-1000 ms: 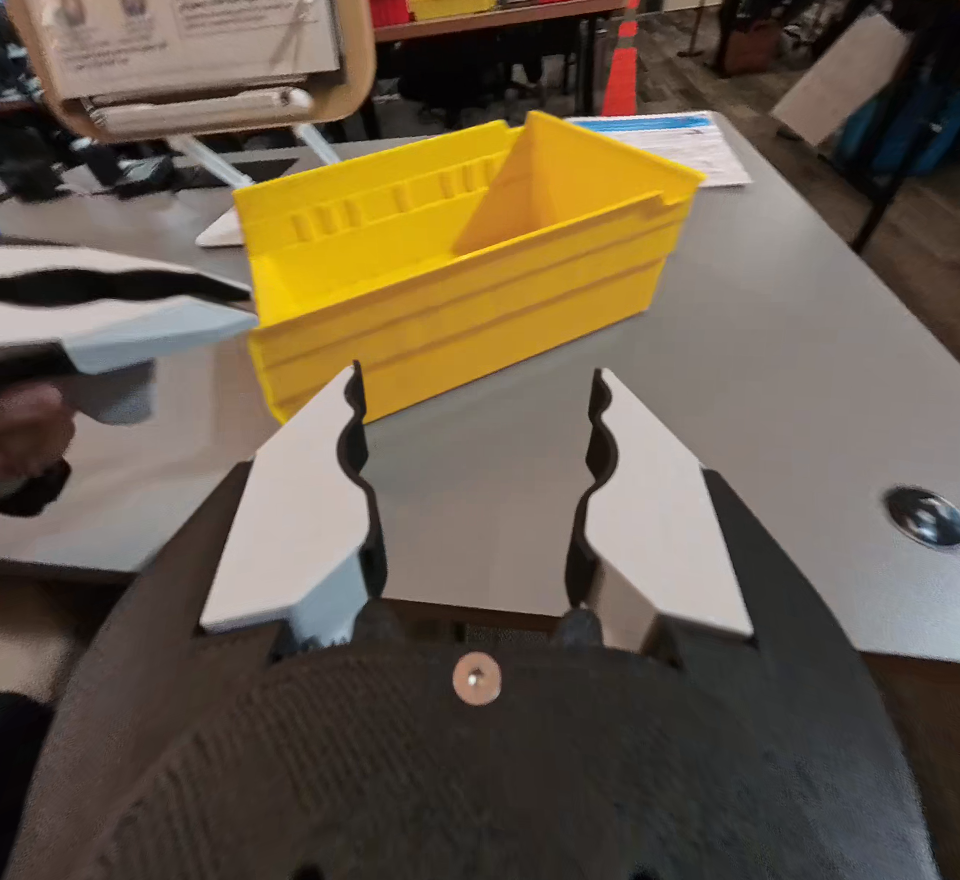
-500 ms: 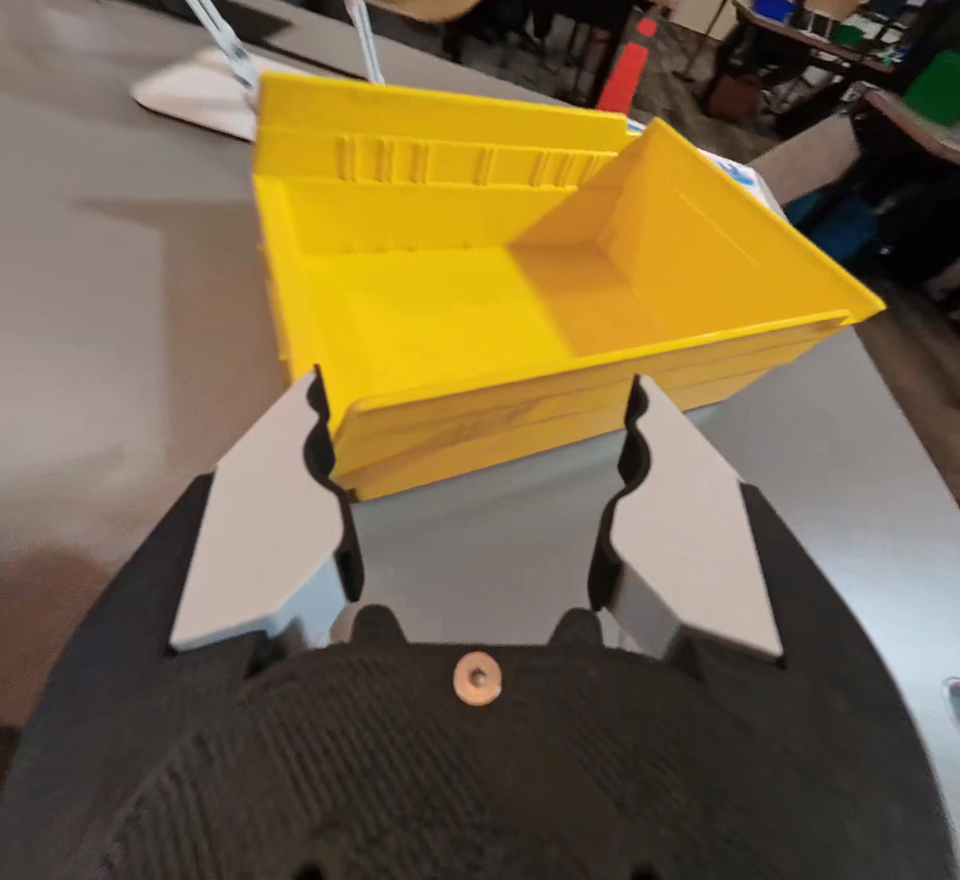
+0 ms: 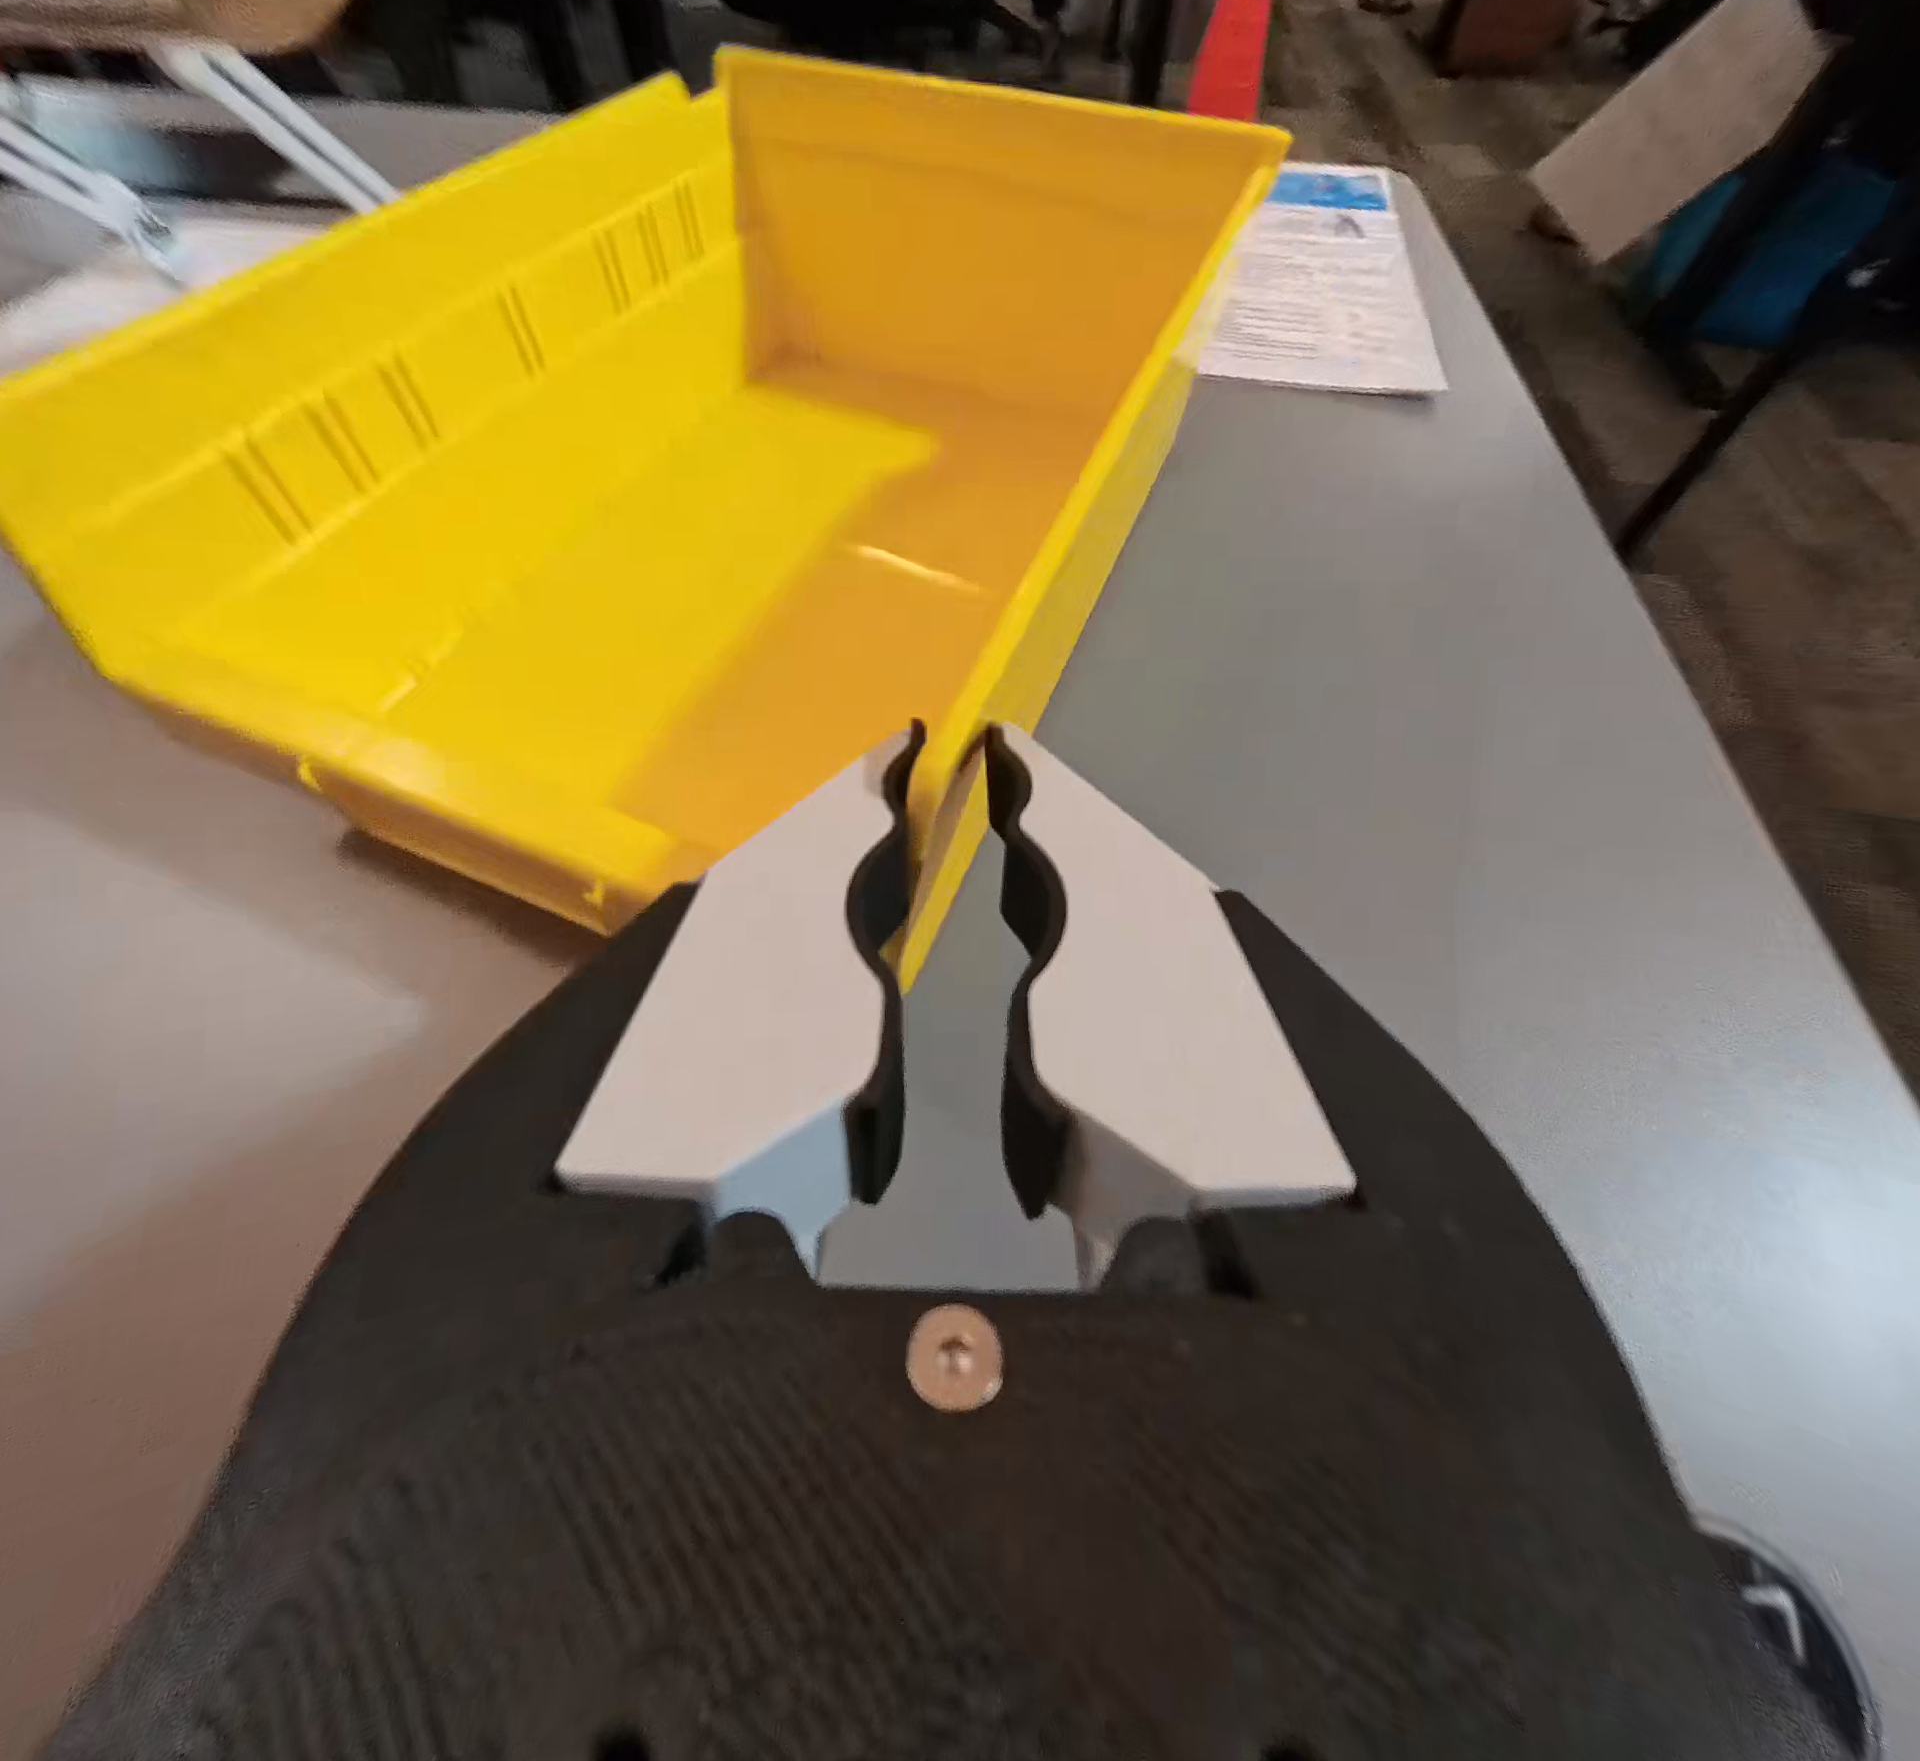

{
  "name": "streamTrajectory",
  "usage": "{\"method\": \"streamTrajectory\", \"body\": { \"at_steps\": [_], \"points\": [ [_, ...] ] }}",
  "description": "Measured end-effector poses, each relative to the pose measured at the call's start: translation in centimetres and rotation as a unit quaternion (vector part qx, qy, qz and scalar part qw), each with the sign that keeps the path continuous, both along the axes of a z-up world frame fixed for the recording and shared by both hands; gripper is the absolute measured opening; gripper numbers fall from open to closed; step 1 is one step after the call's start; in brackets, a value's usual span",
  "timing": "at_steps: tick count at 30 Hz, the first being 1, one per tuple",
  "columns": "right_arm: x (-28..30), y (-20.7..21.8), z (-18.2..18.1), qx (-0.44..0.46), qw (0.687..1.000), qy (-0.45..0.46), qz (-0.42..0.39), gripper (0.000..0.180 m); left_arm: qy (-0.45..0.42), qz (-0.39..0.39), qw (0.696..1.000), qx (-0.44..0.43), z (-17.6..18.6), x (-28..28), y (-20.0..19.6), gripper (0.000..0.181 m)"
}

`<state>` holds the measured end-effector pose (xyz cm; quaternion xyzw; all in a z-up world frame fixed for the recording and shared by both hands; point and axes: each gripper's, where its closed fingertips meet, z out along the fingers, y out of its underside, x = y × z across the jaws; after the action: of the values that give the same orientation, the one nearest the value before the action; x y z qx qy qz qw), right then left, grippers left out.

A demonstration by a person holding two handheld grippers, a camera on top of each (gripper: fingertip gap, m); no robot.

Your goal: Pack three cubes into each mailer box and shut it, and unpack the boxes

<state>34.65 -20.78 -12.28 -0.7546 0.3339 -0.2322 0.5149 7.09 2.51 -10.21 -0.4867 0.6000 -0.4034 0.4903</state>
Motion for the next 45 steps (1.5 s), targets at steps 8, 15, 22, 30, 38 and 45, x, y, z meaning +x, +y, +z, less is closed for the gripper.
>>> {"method": "streamTrajectory", "body": {
  "at_steps": [8, 15, 22, 30, 38, 45],
  "points": [
    [2.5, -9.3, 0.2, 0.131, 0.99, 0.051, -0.023, 0.0, -0.006, -0.01, 1.0, 0.025, -0.2, 0.4, 0.3, 0.0],
    [2.0, -11.8, 0.0, 0.093, 0.994, 0.04, -0.042, 0.0, -0.003, -0.013, 1.0, 0.017, -0.3, 1.1, 1.4, 0.001],
    [0.6, -12.8, 0.0, 0.059, 0.996, 0.038, -0.05, 0.0, -0.003, -0.018, 1.0, 0.01, -0.3, 1.7, 1.7, 0.001],
    [0.9, -13.0, 0.0, 0.071, 0.994, 0.044, -0.066, 0.001, 0.002, -0.021, 1.0, -0.001, -0.4, 1.7, 2.0, 0.002],
    [-5.2, -7.4, 15.7, 0.194, 0.959, -0.2, 0.047, 0.0, 0.034, -0.013, 0.998, -0.057, -1.1, 1.7, 3.0, 0.002],
    [-19.4, 14.8, 12.5, 0.286, 0.885, -0.011, 0.368, 0.01, 0.049, 0.007, 0.995, -0.089, -1.6, 2.1, 4.5, 0.018]
  ]
}}
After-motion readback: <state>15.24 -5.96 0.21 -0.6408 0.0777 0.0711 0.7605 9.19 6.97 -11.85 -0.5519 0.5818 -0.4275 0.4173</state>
